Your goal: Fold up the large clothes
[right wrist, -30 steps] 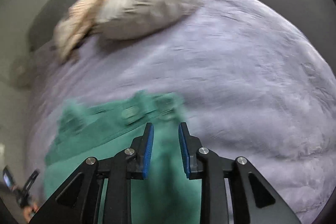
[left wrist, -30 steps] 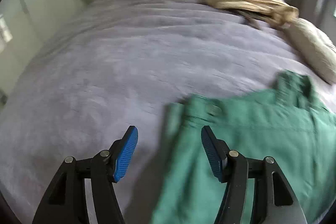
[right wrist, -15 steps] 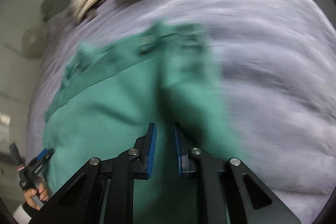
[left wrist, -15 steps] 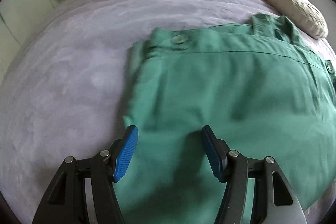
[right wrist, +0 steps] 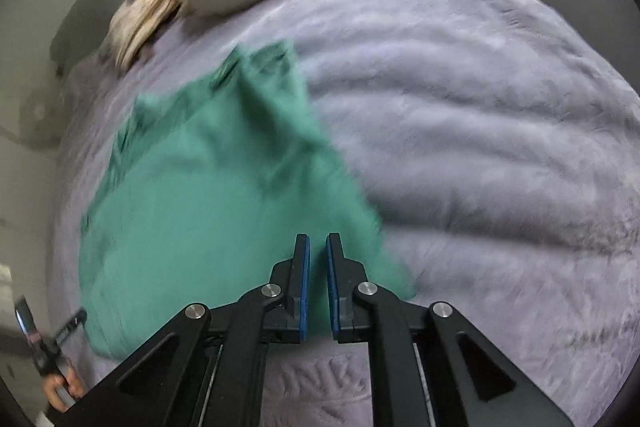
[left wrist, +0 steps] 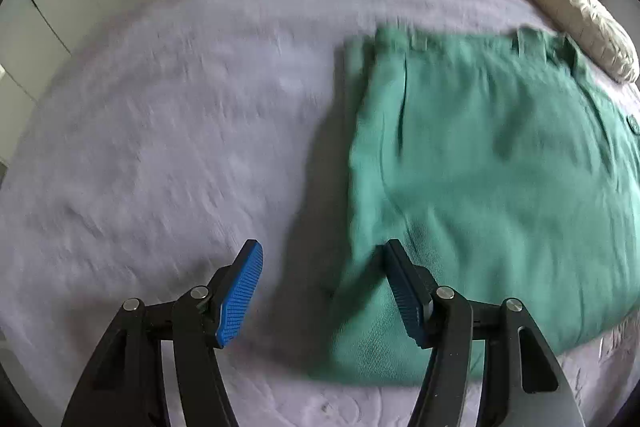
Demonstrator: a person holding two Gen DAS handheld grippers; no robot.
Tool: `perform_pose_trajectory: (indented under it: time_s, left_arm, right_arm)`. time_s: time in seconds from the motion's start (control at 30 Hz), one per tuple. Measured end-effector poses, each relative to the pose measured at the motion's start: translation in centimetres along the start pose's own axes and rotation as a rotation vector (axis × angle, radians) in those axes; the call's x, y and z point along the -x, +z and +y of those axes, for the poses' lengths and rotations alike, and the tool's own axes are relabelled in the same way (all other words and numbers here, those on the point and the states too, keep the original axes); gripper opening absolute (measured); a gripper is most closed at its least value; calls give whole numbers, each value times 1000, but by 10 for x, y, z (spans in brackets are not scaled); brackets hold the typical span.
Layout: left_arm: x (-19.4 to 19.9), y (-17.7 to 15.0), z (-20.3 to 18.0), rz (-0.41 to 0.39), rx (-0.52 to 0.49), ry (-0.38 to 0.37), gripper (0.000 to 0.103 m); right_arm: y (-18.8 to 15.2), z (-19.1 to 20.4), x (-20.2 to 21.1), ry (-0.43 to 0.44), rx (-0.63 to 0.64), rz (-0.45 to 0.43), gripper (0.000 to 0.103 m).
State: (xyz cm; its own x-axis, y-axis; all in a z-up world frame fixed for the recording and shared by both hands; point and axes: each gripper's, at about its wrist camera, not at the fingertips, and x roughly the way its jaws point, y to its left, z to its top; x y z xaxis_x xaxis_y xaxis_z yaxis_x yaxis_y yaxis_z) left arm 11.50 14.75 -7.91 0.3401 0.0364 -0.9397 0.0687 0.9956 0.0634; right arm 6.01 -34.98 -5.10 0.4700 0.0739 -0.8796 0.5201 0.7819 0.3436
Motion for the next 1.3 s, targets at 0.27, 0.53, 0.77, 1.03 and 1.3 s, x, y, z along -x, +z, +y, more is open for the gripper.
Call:
perform_pose_trajectory:
  time_s: [0.27,0.53,0.77,1.03,1.3]
  left_arm:
    - [0,-22,28,49,15,-34,77]
    - [-1,-42,65,120,72,30,77]
    - [12,-56,65,142,69,5,77]
    - [18,-74,42,169,23,-31,77]
    - [25,-86,49,146,38,-17,103]
  right_arm:
    - [-29,-18,-13,-77,-96,83,8]
    - [-54,-6,3,-59,-119,121,8]
    - [-90,46,-14,40,-83,224,35]
    - [-110,106,-29,116,-20,266,57]
    - [-119,137,-37,148,26,312,71]
